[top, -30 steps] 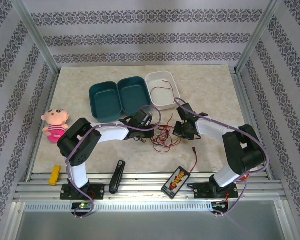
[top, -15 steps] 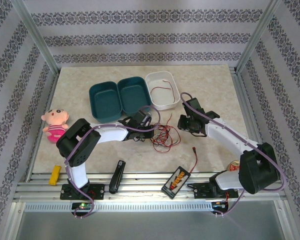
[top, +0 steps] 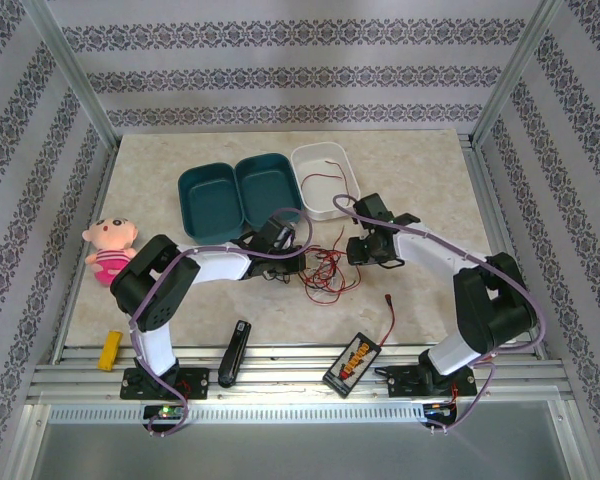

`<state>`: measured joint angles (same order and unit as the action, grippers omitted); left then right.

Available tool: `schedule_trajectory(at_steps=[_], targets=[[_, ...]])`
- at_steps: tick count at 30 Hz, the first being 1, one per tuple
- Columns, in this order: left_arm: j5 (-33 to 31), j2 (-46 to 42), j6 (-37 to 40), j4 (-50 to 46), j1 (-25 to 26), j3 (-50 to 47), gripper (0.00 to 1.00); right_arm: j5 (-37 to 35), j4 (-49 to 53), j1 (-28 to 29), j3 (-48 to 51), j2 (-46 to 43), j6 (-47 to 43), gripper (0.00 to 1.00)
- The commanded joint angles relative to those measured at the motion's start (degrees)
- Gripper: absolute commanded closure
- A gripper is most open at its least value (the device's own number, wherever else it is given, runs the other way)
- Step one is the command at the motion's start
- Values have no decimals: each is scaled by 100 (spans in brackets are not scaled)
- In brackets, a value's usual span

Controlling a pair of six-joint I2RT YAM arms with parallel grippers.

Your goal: Untangle the cables

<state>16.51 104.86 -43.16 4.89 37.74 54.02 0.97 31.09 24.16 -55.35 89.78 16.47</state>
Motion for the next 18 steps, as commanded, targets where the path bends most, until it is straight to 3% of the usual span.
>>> schedule_trajectory(at_steps=[1,9,18], targets=[[138,154,-193,225,-82,-49,100,-127,-38,151,-156,171,-452,60],[115,165,-210,197,-90,-58,100,-134,-264,352,-142,680,-478,61],[116,149,-210,172,-91,-119,100,-622,-130,330,-474,1100,-362,57]])
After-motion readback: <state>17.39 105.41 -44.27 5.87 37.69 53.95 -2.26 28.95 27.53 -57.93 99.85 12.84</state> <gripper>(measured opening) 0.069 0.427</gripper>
